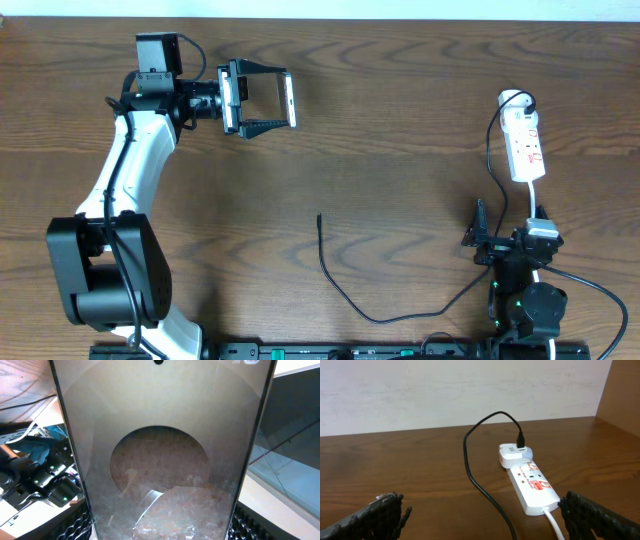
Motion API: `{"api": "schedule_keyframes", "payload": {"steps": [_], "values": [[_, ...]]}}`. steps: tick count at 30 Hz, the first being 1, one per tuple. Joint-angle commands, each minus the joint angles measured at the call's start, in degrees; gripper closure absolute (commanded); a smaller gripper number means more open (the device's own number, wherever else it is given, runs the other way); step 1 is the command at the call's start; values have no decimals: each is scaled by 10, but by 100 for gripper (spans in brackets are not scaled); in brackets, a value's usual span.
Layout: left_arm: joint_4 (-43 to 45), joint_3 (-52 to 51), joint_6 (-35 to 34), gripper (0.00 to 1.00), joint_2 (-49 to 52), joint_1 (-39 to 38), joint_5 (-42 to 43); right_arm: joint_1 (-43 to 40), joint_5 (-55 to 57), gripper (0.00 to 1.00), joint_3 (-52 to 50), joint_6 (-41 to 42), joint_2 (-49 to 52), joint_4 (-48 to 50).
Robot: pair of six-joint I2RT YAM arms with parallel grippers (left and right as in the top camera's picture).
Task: Plug charger to phone and switch on socket
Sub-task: 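Lift the phone with the left gripper and raise it upright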
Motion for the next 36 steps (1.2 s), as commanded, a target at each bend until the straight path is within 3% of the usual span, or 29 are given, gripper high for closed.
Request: {"api": "schedule_keyframes", "payload": {"steps": [1, 8, 13, 19, 27, 36], "values": [[3, 15, 1, 93, -18, 2, 26, 5, 3, 1, -1, 7, -3, -2], [4, 15, 12, 93, -18, 2, 15, 5, 3, 1, -1, 7, -3, -2], [3, 15, 64, 92, -18, 1, -67, 5, 3, 1, -1, 7, -3, -2], [-5, 15, 174, 93, -18, 1, -219, 5, 3, 1, -1, 7, -3, -2], [-162, 15, 246, 93, -18, 1, -405, 5, 3, 1, -1, 7, -3, -2], [-253, 15, 270, 93, -18, 1, -482, 5, 3, 1, -1, 7, -3, -2]]}}
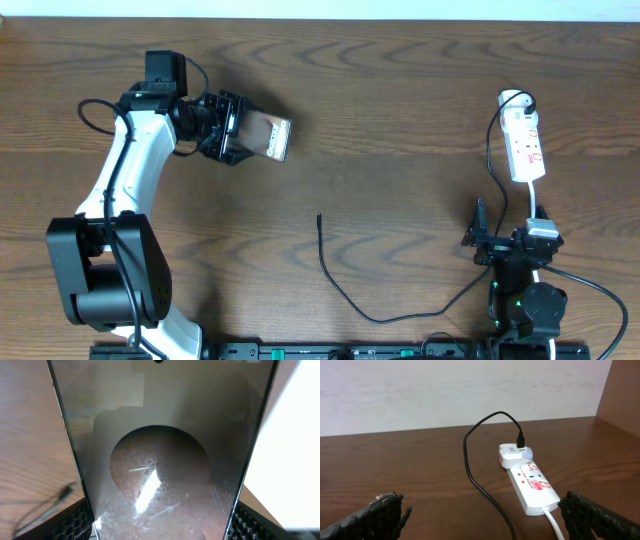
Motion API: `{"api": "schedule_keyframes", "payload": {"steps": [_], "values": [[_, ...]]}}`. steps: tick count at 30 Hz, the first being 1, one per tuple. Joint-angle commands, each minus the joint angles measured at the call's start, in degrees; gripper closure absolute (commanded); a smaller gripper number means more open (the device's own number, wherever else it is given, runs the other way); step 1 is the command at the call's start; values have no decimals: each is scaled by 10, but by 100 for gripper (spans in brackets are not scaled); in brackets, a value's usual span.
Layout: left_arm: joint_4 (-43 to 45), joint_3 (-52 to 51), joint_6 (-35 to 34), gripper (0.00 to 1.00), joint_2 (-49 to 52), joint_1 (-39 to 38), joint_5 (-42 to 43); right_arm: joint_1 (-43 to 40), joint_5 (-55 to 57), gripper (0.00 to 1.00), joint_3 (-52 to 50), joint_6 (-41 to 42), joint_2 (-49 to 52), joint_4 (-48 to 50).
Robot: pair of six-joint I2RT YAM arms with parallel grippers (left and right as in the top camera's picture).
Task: Plug charger to phone and switch on socket
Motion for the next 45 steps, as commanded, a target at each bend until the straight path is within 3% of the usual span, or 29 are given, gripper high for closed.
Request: {"api": "schedule_keyframes", "payload": {"steps": [1, 9, 11, 13, 15, 18, 21, 29, 35, 37, 40, 45], "values": [[-17, 14, 19, 93, -18, 1, -34, 6, 3, 1, -1, 7, -3, -2], [-19, 14, 21, 93, -18, 1, -33, 6, 7, 1, -1, 7, -3, 9], [-19, 14, 21, 93, -18, 1, -33, 6, -8, 1, -1, 9, -3, 69], [-19, 14, 20, 93, -18, 1, -33, 6, -49, 1, 1, 27, -3, 199], [-18, 14, 20, 93, -18, 1, -33, 6, -49, 1, 18, 73, -3, 219], [-19, 14, 20, 93, -18, 1, -33, 6, -63, 1, 75, 157, 7, 175], [-18, 14, 20, 93, -18, 1, -33, 6, -102, 1, 156, 162, 60, 110], [-18, 14, 20, 93, -18, 1, -33, 6, -335, 1, 400, 189, 399, 8], [-18, 14, 20, 93, -18, 1, -33, 6, -683, 1, 546, 275, 724, 9], [-18, 14, 20, 93, -18, 1, -33, 6, -745, 1, 567, 312, 810, 37], [-18, 14, 20, 92, -18, 1, -33, 12, -754, 1, 571, 386, 921, 88], [-18, 14, 20, 93, -18, 1, -33, 47, -819, 1, 571, 401, 1054, 223]]}}
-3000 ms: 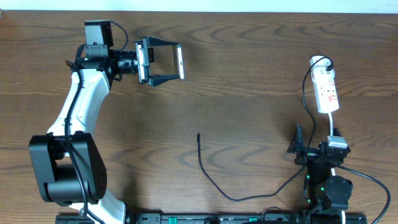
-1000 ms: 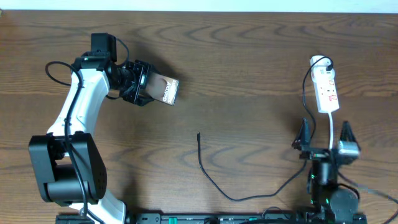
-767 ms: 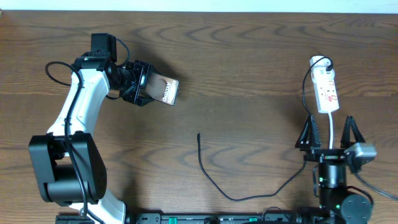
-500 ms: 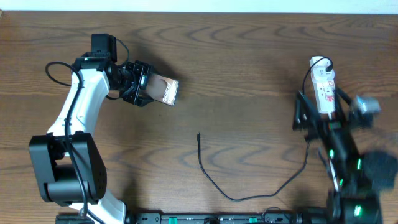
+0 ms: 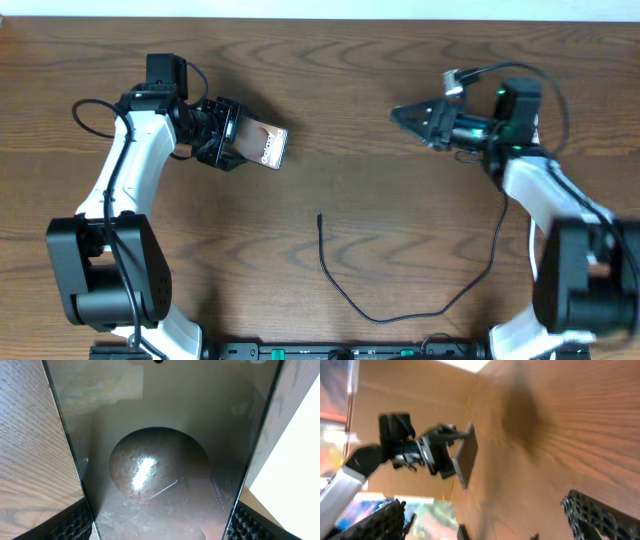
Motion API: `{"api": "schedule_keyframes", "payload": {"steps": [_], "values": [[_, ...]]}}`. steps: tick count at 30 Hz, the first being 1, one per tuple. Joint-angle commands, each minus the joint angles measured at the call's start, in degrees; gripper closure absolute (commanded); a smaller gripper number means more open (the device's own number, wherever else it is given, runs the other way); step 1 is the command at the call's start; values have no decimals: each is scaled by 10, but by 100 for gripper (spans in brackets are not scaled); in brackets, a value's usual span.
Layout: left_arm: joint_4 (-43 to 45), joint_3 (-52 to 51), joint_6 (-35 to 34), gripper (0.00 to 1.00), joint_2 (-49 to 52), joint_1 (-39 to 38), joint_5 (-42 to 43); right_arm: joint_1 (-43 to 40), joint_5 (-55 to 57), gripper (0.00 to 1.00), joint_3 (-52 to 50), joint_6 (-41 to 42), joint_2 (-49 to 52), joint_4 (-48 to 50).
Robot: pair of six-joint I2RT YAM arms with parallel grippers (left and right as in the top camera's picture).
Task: Plug charger to phone and switch on socket
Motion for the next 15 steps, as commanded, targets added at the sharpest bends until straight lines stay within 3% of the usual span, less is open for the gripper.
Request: {"api": "schedule_keyframes", "payload": {"steps": [1, 7, 15], "values": [[0, 14, 3, 92, -17, 1, 9, 31, -95, 1, 10, 38, 52, 73], [0, 14, -30, 93, -17, -7, -4, 94, -93, 1, 10, 34, 97, 165], [0, 14, -110, 92, -17, -52, -42, 193, 91, 1, 10, 33, 97, 170]]}}
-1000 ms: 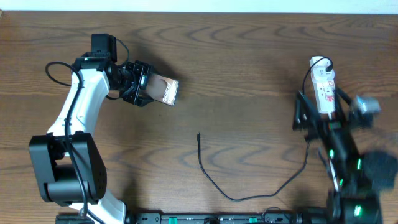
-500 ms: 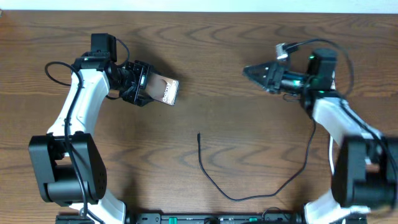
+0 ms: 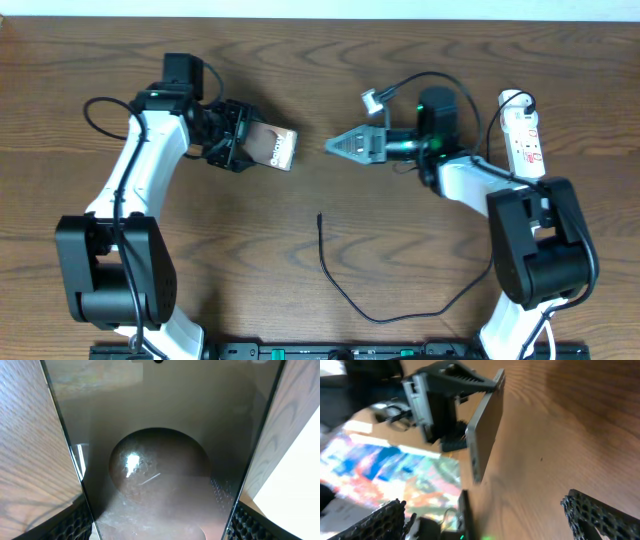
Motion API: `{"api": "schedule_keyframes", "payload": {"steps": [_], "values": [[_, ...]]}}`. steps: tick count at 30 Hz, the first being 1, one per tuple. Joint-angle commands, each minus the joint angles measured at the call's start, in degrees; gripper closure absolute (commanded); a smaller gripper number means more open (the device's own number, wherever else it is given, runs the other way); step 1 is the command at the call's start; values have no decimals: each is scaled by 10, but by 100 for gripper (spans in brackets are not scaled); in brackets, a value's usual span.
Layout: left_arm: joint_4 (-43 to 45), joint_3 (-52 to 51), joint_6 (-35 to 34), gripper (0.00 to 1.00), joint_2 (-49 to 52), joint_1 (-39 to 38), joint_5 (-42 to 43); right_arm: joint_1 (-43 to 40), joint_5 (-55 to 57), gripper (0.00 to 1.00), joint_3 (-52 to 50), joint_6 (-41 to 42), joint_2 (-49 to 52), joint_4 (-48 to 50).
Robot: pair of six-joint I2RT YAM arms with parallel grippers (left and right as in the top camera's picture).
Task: Plug charger to phone and switch on socket
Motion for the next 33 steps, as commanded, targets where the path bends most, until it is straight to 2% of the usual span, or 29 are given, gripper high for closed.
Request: {"api": "schedule_keyframes", "payload": {"steps": [1, 9, 14, 15, 16, 18, 19, 21, 23, 24, 25, 26, 28, 30, 33], "values": [[0, 14, -60, 93, -17, -16, -5, 33, 107, 1, 9, 0, 5, 2], [0, 14, -134, 92, -17, -55, -5, 91, 195, 1, 9, 0, 5, 6], [10, 14, -139, 93, -17, -85, -5, 98, 195, 2, 9, 0, 5, 8], [10, 14, -139, 93, -17, -89, -5, 98, 195, 12, 9, 0, 5, 8], [10, 14, -139, 93, -17, -93, -5, 98, 195, 37, 9, 0, 5, 8], [11, 14, -139, 93, -17, -98, -5, 98, 195, 61, 9, 0, 5, 8], [12, 14, -139, 93, -17, -101, -5, 98, 195, 76, 9, 0, 5, 8], [14, 14, -139, 93, -17, -102, -5, 98, 195, 92, 9, 0, 5, 8], [16, 14, -139, 93, -17, -102, -5, 98, 195, 99, 9, 3, 5, 8], [18, 14, -139, 88, -17, -102, -5, 98, 195, 99, 9, 7, 5, 8], [18, 14, -138, 74, -17, -102, -5, 98, 195, 99, 9, 10, 5, 8], [18, 14, -134, 55, -17, -102, -5, 98, 195, 99, 9, 10, 5, 8], [18, 14, -110, 24, -17, -100, -5, 93, 195, 99, 9, 11, 5, 8], [18, 14, -84, 10, -17, -96, 1, 87, 195, 99, 9, 12, 5, 9], [26, 14, -29, 8, -17, -77, 64, 65, 195, 99, 9, 14, 5, 9]]}}
